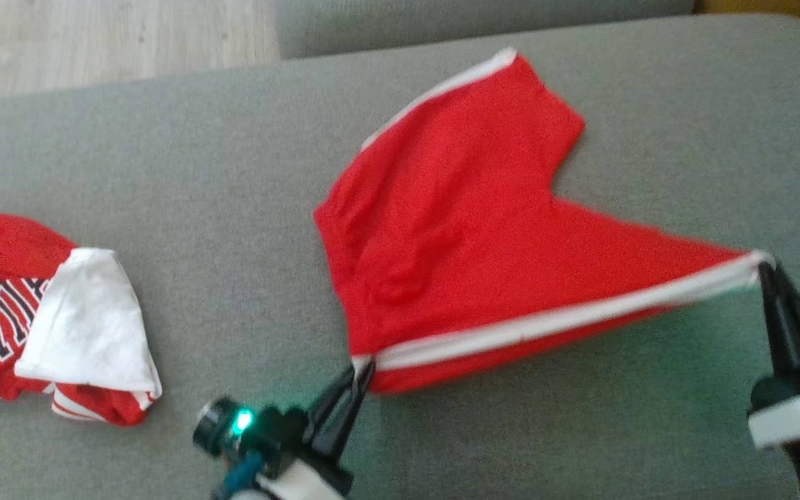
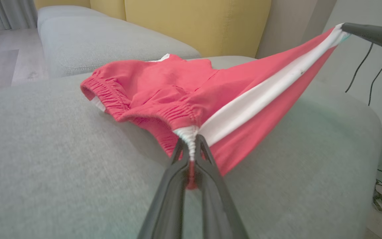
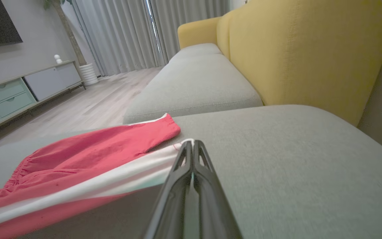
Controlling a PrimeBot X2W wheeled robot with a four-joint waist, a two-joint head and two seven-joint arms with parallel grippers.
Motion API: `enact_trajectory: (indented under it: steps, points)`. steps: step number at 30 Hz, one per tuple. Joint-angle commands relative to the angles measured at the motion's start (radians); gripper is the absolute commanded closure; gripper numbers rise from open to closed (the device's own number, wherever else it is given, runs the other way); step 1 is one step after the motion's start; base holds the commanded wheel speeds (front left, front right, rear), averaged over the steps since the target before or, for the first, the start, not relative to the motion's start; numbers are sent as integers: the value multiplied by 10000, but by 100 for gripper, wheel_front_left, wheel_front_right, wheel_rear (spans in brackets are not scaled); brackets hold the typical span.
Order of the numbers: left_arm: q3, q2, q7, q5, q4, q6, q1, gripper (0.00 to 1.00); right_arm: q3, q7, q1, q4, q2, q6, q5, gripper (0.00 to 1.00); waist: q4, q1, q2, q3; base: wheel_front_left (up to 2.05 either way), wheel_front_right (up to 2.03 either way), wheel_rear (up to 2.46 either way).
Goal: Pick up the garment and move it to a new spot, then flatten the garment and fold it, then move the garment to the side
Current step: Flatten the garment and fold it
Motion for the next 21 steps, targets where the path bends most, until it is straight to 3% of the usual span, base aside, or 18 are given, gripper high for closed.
enact_trajectory:
  steps: [1, 12, 16, 21]
  points:
    - [349, 170, -48, 70, -309, 102, 47, 100, -93, 122, 180, -566, -182, -7, -48, 100, -20, 3, -1, -322, 0, 0, 0]
    - [776, 680, -48, -44, -1941, 343, 1872, 100, -1365, 1621, 2842, -3740, 297, -7, -619, 100, 370, 3, -1, -838, 0, 0, 0]
    - [785, 590, 256, -266, -2303, 276, 1458, 100, -1577, 1962, 2656, -3927, 612, -7, -819, 100, 706, 3, -1, -778, 0, 0, 0]
    - [646, 43, 692, -676, -2065, 131, 315, 100, -1641, 2238, 1531, -3344, 654, -7, -767, 100, 1066, 3, -1, -430, 0, 0, 0]
